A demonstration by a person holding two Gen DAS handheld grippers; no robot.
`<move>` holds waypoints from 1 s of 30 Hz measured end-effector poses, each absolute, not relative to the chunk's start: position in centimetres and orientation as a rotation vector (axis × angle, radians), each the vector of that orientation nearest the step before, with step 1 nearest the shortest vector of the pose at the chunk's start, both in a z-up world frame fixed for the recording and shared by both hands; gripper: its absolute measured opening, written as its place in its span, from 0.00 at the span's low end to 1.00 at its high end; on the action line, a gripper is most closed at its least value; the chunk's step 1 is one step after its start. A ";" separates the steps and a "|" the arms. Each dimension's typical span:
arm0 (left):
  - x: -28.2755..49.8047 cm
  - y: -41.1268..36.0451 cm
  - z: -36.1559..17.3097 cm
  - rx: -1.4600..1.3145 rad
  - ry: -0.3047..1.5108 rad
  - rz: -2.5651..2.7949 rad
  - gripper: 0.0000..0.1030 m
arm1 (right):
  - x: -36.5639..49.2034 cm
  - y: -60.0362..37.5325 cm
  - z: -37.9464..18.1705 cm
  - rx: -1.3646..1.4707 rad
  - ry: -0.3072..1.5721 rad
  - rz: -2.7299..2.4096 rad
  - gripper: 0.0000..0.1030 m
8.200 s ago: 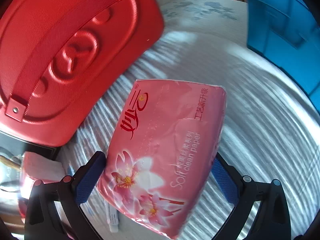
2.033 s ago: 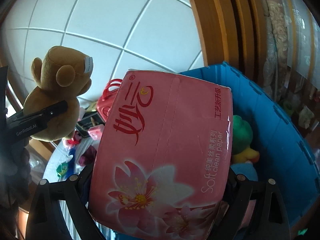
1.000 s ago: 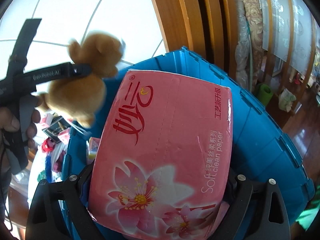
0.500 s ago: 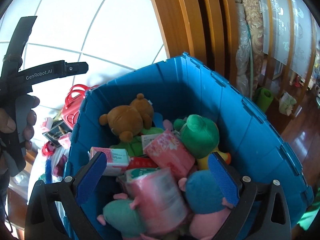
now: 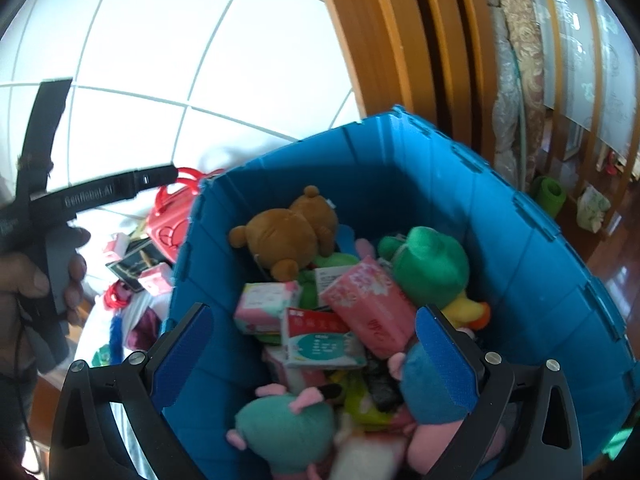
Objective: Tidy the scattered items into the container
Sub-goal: 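Withdraw both open tools from the bin toward the bed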
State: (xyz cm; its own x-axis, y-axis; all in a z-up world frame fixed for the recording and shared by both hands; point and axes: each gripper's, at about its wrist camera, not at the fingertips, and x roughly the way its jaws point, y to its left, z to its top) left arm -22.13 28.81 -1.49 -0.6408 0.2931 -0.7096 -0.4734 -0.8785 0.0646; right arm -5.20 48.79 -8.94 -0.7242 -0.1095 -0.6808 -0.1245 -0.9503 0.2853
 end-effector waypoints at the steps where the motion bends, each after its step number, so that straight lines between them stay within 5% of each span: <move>1: -22.0 28.0 -1.8 -1.028 0.331 2.499 0.99 | -5.3 48.4 -8.9 -1.168 0.488 2.873 0.99; 30: -17.3 3.3 -5.1 -1.196 0.088 2.700 0.99 | -6.3 29.4 -7.0 -1.282 0.233 3.090 0.99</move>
